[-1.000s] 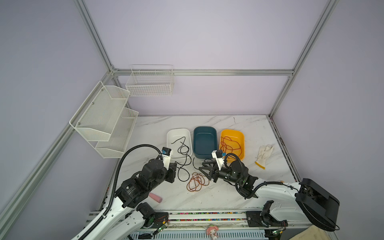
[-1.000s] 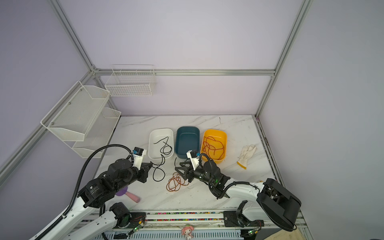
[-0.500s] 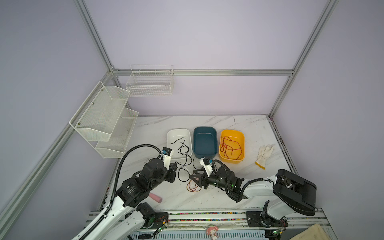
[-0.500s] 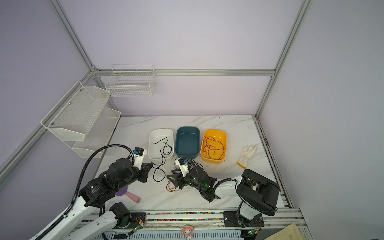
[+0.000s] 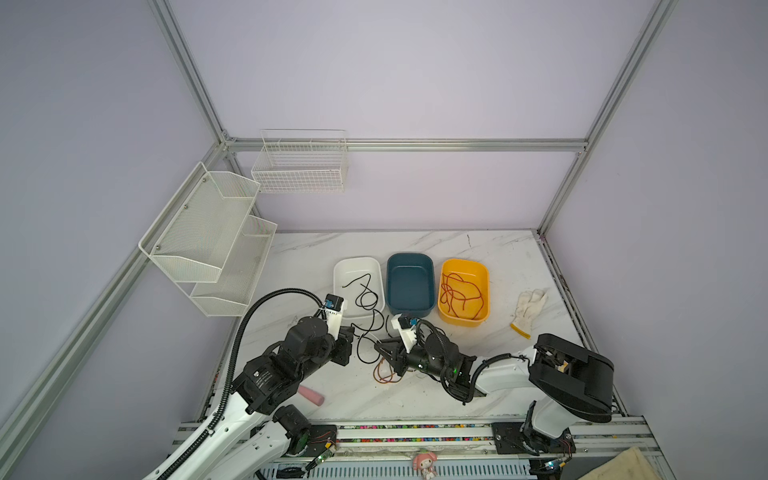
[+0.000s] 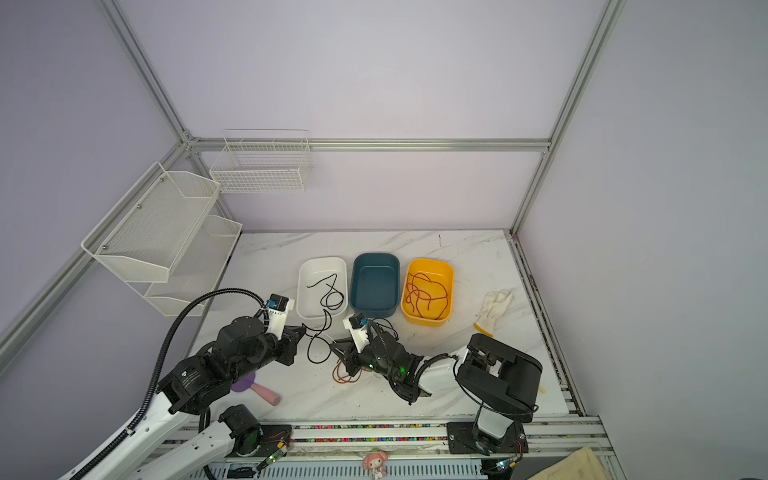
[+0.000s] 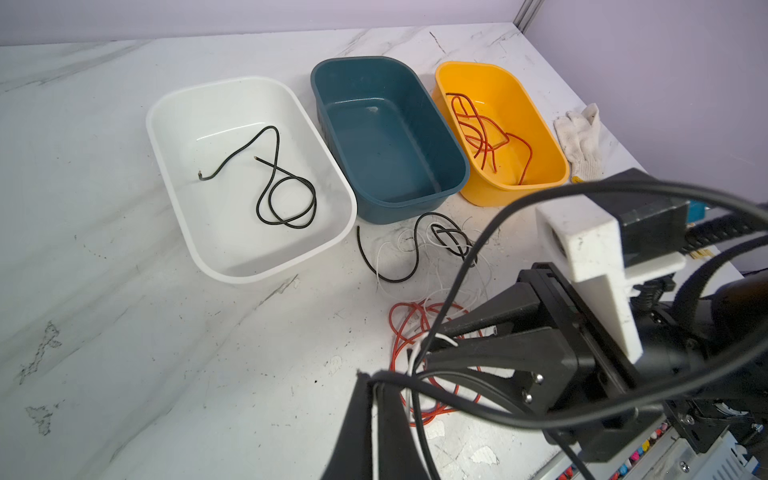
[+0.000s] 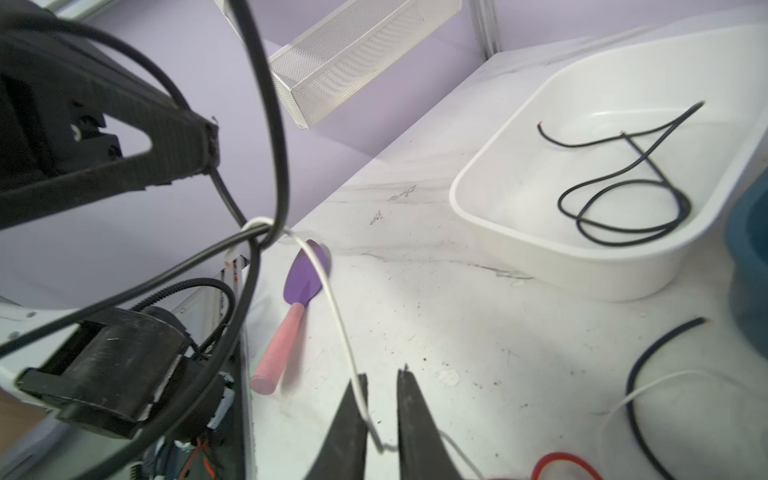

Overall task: Untangle the cables
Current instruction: 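Lower the right gripper into the wire pile and grasp a white wire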

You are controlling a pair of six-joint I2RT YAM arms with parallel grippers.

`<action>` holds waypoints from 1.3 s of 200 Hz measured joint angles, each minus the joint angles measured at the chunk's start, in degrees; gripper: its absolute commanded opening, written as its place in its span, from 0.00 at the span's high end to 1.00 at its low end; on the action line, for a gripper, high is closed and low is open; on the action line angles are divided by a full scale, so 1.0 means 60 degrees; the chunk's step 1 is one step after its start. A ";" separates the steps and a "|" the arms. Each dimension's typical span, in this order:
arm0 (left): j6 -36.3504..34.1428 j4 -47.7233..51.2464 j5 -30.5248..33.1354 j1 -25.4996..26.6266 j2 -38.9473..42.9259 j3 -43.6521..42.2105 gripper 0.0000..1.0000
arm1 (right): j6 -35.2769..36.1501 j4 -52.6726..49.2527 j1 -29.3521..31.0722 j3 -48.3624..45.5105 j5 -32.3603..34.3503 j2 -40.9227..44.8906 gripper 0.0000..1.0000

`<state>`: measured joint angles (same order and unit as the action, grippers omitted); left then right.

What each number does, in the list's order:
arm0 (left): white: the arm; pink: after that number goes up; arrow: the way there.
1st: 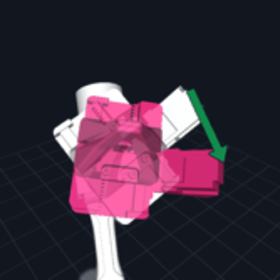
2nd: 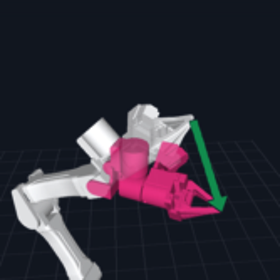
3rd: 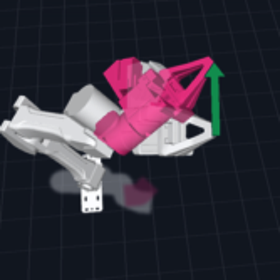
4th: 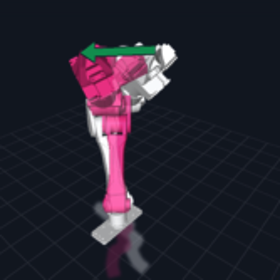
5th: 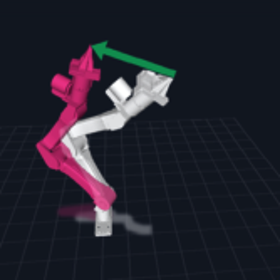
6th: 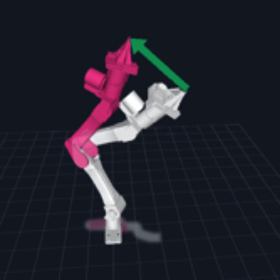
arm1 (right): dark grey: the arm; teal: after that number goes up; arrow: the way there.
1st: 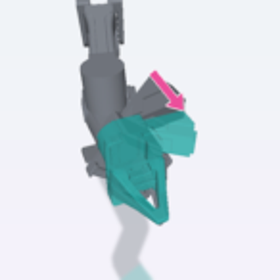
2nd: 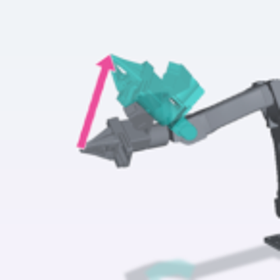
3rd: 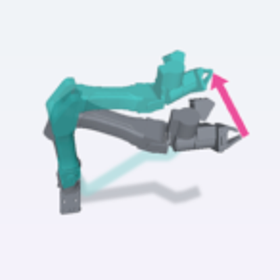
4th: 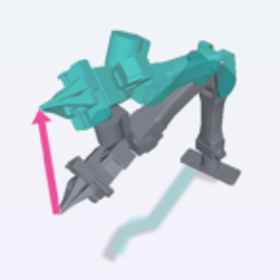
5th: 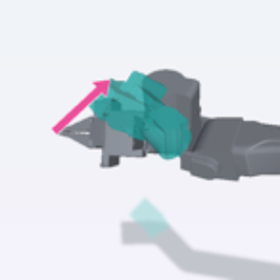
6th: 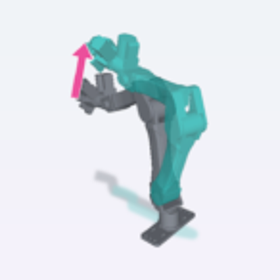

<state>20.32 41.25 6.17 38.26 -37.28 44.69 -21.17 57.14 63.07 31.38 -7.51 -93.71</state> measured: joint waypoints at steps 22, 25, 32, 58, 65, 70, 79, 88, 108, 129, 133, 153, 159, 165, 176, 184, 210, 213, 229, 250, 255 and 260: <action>-0.0004 -0.0004 -0.0004 -0.0011 0.0004 0.0000 1.00 | 0.0011 0.0000 0.0000 0.0000 0.0135 0.0007 0.99; -0.0004 -0.0004 -0.0004 -0.0015 0.0004 0.0000 1.00 | 0.0011 0.0000 0.0000 0.0000 0.0164 0.0011 1.00; -0.0004 -0.0004 -0.0007 -0.0036 0.0004 0.0000 1.00 | 0.0007 0.0000 0.0000 0.0000 0.0222 0.0025 1.00; -0.0004 -0.0004 -0.0011 -0.0062 0.0025 0.0000 1.00 | 0.0047 -0.0091 0.0000 -0.0022 0.0452 0.0200 1.00; -0.0004 -0.0004 -0.0011 -0.0062 0.0036 0.0000 1.00 | 0.0066 -0.0153 0.0000 -0.0022 0.0528 0.0273 1.00; -0.0004 -0.0004 -0.0011 -0.0062 0.0047 0.0000 1.00 | 0.0084 -0.0208 0.0000 -0.0022 0.0597 0.0335 1.00; -0.0004 -0.0004 -0.0007 -0.0066 0.0095 0.0000 1.00 | 0.0102 -0.0302 0.0000 -0.0029 0.0699 0.0448 1.00; -0.0004 -0.0004 0.0000 -0.0076 0.0164 0.0000 1.00 | 0.0120 -0.0423 0.0000 -0.0073 0.0834 0.0576 1.00; -0.0015 -0.0007 0.0040 -0.0091 0.0423 0.0000 1.00 | 0.0146 -0.0648 0.0000 -0.0240 0.1115 0.0841 1.00; -0.0029 -0.0018 0.0091 -0.0124 0.0758 0.0000 1.00 | 0.0131 -0.0998 0.0000 -0.0364 0.1472 0.0994 1.00; -0.0029 -0.0022 0.0106 -0.0124 0.0841 0.0000 1.00 | 0.0124 -0.1060 0.0000 -0.0386 0.1548 0.1013 1.00; -0.0029 -0.0073 0.0200 -0.0124 0.1202 0.0000 1.00 | 0.0076 -0.1446 0.0000 -0.0532 0.1985 0.1198 1.00; -0.0029 -0.0080 0.0259 -0.0124 0.1315 0.0000 1.00 | 0.0062 -0.1577 0.0000 -0.0583 0.2153 0.1300 1.00; -0.0025 -0.0076 0.0299 -0.0124 0.1381 0.0000 1.00 | 0.0040 -0.1716 -0.0004 -0.0648 0.2331 0.1421 1.00; -0.0018 -0.0073 0.0393 -0.0124 0.1468 0.0000 1.00 | 0.0015 -0.1854 -0.0051 -0.0754 0.2550 0.1636 1.00; 0.0004 -0.0069 0.0459 -0.0124 0.1515 0.0000 1.00 | -0.0007 -0.1949 -0.0109 -0.0820 0.2630 0.1785 1.00; 0.0055 -0.0062 0.0568 -0.0124 0.1694 0.0000 1.00 | -0.0208 -0.2044 -0.0605 -0.0929 0.2634 0.1916 1.00; 0.0066 -0.0062 0.0572 -0.0124 0.1712 0.0000 1.00 | -0.0229 -0.2058 -0.0692 -0.0929 0.2623 0.1891 1.00; 0.0189 -0.0040 0.0579 -0.0124 0.1836 0.0000 1.00 | -0.0455 -0.2091 -0.1140 -0.0929 0.2371 0.1643 1.00; 0.0295 0.0033 0.0601 -0.0124 0.1931 0.0033 1.00 | -0.0685 -0.2248 -0.1534 -0.0936 0.2127 0.1381 1.00; 0.0306 0.0076 0.0619 -0.0124 0.1920 0.0080 1.00 | -0.0725 -0.2302 -0.1592 -0.0940 0.2113 0.1377 1.00; 0.0310 0.0124 0.0637 -0.0124 0.1894 0.0149 1.00 | -0.0758 -0.2353 -0.1628 -0.0943 0.2124 0.1388 1.00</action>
<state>22.17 42.00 10.00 37.52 -25.91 45.58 -25.71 43.03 53.30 25.71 5.23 -85.38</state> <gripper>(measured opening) 0.047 0.047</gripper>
